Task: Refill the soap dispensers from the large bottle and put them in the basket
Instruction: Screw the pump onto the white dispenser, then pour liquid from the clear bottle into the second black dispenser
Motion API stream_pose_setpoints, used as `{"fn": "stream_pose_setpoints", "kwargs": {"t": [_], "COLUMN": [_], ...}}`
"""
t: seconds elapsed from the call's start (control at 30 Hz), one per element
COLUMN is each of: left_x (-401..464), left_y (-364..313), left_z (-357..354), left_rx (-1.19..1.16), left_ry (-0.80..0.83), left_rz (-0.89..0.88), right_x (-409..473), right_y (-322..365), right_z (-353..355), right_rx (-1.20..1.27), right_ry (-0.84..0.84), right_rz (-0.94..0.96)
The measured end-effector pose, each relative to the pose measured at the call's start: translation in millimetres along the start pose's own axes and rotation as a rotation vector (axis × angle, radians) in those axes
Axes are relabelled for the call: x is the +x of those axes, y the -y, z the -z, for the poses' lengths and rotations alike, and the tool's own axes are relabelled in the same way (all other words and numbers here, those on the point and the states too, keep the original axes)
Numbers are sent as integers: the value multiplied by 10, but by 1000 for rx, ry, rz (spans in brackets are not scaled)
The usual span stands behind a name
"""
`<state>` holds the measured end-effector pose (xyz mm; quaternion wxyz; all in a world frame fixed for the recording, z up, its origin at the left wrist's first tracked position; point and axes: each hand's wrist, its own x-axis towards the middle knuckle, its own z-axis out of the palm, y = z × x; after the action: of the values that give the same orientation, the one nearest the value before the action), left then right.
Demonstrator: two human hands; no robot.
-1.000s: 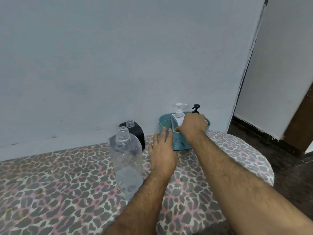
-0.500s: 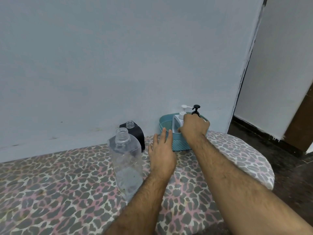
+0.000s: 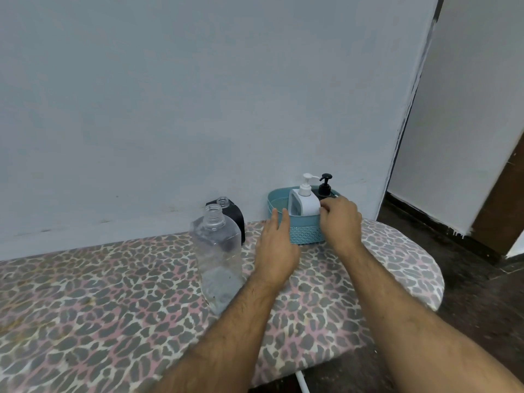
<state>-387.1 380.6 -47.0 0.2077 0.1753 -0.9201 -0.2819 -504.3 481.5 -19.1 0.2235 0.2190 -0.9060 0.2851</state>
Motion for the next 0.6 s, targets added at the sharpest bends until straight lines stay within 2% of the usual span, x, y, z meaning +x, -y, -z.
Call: {"fn": "stream_pose_setpoints", "kwargs": {"t": [0.17,0.3,0.4,0.6], "left_x": [-568,-1075,-1386,-1741], "left_y": [-62,17,142,489], "left_z": [80,226,367,703], "left_rx": [-142,-289,-356,-376], "left_ry": [-64,-182,-266,-425], "left_rz": [-40,-78,-76,16], "right_x": [-292,-571,-785,-1266], "right_y": [-71,-57,56,536], "right_z": [89,142,172,173], "right_rx": [260,386,486,725], "right_ry": [7,3,47,221], "right_rz": [-76,-126,-163,-99]}}
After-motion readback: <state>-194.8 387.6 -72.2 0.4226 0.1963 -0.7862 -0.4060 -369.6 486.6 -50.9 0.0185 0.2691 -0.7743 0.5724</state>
